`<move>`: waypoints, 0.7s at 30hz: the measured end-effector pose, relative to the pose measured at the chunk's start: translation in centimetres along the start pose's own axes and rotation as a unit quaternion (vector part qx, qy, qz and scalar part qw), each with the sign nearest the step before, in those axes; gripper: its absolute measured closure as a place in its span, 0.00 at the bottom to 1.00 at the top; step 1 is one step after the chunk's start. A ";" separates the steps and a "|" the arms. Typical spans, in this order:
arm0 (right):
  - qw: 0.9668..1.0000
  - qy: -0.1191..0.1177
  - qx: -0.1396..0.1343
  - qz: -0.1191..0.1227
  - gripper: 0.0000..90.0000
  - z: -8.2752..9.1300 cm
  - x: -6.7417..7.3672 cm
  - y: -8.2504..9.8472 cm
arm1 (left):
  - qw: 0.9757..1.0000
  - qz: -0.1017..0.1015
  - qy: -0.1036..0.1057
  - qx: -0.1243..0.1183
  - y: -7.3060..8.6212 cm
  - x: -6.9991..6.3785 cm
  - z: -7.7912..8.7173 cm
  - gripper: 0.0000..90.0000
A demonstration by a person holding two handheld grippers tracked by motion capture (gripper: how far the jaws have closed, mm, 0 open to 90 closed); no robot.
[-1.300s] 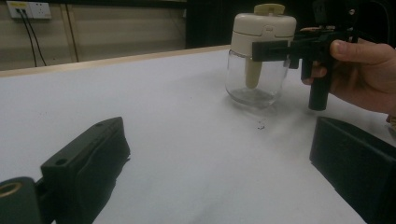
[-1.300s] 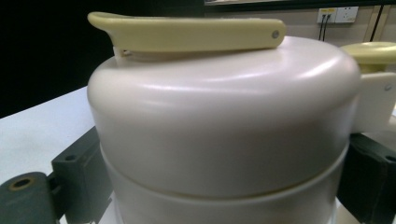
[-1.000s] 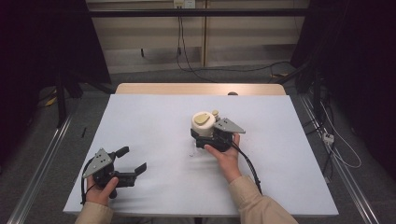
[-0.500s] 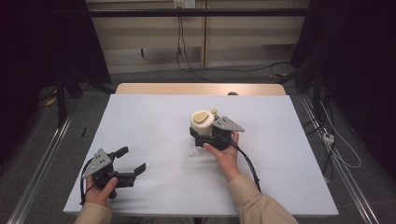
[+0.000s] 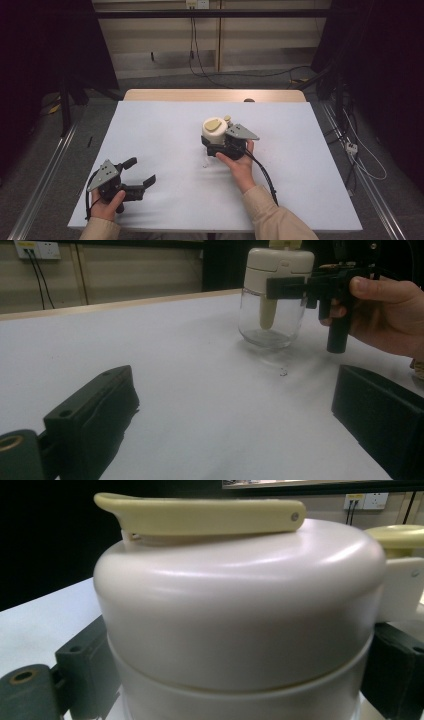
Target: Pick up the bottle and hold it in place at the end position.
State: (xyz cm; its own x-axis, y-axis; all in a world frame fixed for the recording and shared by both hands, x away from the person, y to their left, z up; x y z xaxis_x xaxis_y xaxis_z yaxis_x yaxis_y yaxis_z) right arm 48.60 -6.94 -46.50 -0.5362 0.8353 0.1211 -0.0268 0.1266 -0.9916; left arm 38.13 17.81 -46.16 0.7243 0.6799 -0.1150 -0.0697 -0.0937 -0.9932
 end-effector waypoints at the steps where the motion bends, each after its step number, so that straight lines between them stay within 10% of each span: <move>1: 1.000 0.000 0.000 0.000 0.08 0.0 0.0 0.0 | 1.000 -0.001 -0.001 -0.001 0.0 0.0 0.0 0.04; 21: 1.000 -0.001 0.014 0.001 0.08 -0.5 0.0 1.0 | 1.000 -0.002 -0.001 -0.001 0.0 0.1 0.0 0.04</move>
State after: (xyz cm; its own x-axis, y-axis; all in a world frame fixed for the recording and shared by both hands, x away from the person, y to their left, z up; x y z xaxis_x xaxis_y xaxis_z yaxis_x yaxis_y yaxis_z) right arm 48.99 -6.57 -47.47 -0.5374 0.8348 0.1195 -0.0488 0.1107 -0.9927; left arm 38.18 17.87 -46.13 0.7238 0.6810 -0.1112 -0.0659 -0.0921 -0.9936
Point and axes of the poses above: each handheld gripper's, and its own axes: z roughly backward along the jaws, y roughly out of its underside, x roughly to its left, the point moved 9 cm from there along -z, roughly forward along the jaws, and after that the axes turned 15 degrees about -x, right-handed, at the moved point
